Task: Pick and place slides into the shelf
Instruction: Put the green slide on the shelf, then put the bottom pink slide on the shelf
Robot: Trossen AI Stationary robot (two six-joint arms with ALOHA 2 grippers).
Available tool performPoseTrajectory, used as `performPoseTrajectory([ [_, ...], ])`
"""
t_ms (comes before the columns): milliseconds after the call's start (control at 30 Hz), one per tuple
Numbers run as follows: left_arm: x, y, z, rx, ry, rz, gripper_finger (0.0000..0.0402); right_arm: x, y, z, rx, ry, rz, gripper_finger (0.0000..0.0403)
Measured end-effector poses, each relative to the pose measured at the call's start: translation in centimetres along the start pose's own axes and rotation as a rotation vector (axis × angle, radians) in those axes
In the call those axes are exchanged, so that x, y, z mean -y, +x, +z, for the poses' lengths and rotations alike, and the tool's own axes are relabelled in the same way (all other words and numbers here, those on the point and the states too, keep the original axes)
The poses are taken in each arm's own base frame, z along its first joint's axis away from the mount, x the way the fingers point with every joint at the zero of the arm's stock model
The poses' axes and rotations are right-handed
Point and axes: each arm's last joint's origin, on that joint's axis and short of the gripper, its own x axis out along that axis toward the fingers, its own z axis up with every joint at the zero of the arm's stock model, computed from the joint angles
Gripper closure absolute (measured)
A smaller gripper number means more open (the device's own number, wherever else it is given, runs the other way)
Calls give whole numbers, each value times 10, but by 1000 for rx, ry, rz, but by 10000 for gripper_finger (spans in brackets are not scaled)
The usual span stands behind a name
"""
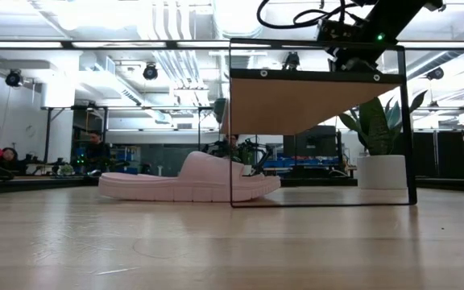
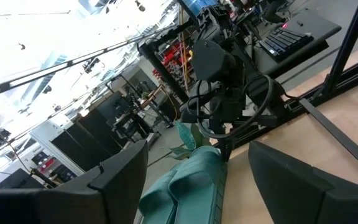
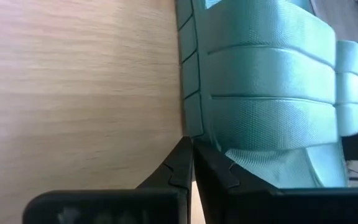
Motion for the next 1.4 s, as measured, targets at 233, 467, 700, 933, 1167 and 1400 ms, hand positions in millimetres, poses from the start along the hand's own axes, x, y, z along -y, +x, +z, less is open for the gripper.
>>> performPoseTrajectory([
  [233,0,0,0,-4,3,-3,139,0,0,0,0,10,-3,394],
  [467,2,0,-2,-18,-63,-19,139,-2,-2,1,34,-16,80,377],
  [700,13,0,-19,-178,-203,-106,139,11,-40,32,200,-36,76,303],
  [933,18,1,-33,-309,-537,-99,139,28,-78,53,346,-10,60,255],
  [1167,45,4,-65,-514,-895,-143,139,32,-84,54,359,13,56,253],
  [1400,77,15,-92,-661,-744,-175,139,22,-71,45,311,-17,70,254],
])
